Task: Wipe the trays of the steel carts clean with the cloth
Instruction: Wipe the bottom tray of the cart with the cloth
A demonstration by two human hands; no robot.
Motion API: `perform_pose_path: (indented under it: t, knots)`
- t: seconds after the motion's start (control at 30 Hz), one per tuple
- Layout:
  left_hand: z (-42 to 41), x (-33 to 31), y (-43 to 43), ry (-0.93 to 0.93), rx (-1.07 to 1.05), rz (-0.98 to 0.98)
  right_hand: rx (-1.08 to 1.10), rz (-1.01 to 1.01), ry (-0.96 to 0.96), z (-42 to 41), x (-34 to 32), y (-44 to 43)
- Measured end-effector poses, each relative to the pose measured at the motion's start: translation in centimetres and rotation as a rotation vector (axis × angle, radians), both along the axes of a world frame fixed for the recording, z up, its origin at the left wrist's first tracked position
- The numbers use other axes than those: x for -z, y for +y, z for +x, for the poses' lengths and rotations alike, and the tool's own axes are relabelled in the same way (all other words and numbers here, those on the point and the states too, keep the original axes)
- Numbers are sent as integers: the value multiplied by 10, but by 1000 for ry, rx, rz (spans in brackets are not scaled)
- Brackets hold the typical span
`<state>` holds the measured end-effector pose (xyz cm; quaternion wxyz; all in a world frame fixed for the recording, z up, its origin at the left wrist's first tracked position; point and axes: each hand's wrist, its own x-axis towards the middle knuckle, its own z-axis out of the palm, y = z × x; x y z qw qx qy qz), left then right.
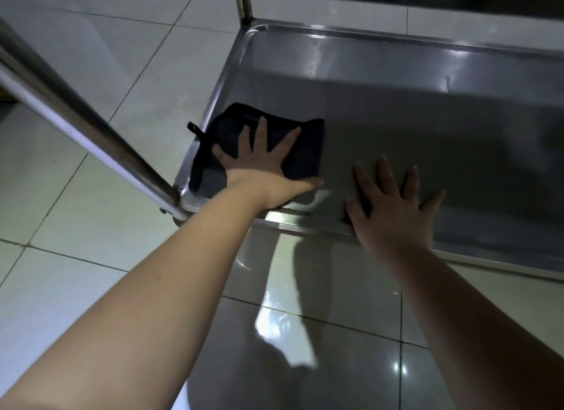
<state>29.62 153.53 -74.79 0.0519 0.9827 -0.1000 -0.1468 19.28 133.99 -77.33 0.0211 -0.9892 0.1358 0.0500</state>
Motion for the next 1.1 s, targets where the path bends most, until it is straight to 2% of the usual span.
perform_pose_path:
  t: [0.1, 0.2, 0.3, 0.5, 0.67, 0.93, 1.1]
  knots:
    - [-41, 4, 9, 3, -49, 16, -3, -7, -3, -2, 0, 0]
    - [-49, 4, 12, 46, -73, 29, -3, -12, 0, -2, 0, 0]
    - [-28, 1, 8, 82, -72, 20, 4, 7, 2, -1, -2, 1]
    - [33, 4, 1, -24, 7, -5, 2, 19, -7, -2, -1, 0]
    - [64, -2, -8, -11, 60, -20, 7, 12, -19, -1, 0, 0]
    - [16, -4, 14, 120, -20, -21, 27, 55, -35, -1, -4, 1]
    - [-24, -4, 20, 118, -53, 7, 33, 83, 19, 0, -8, 1]
